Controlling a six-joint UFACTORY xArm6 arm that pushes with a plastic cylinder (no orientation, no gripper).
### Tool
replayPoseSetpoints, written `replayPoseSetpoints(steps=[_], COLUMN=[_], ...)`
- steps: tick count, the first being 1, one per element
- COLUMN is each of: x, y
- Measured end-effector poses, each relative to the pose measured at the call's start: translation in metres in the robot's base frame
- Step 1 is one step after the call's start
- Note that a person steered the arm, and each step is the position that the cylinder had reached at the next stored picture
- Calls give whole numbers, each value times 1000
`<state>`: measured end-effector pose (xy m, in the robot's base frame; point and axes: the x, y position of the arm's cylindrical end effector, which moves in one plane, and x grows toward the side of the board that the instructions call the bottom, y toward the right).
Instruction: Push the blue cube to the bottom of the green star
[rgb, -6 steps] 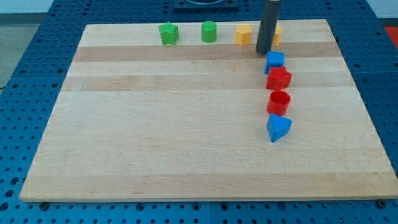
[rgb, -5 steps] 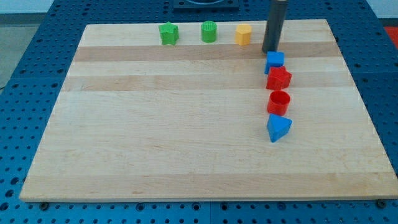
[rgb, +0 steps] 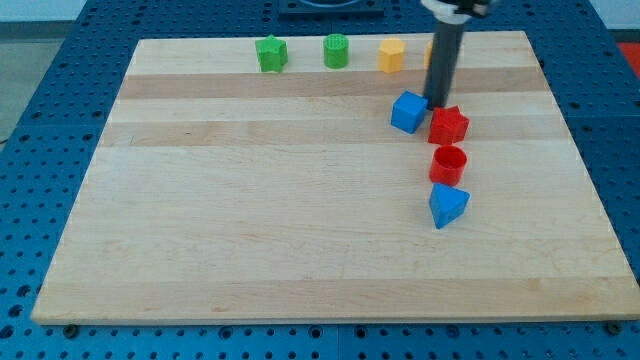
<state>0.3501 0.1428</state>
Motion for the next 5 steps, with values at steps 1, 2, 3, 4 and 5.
replayPoseSetpoints(steps=[1, 2, 3, 4, 5], x=[17, -2, -26, -27, -27], y=[-29, -141, -199, -183, -184])
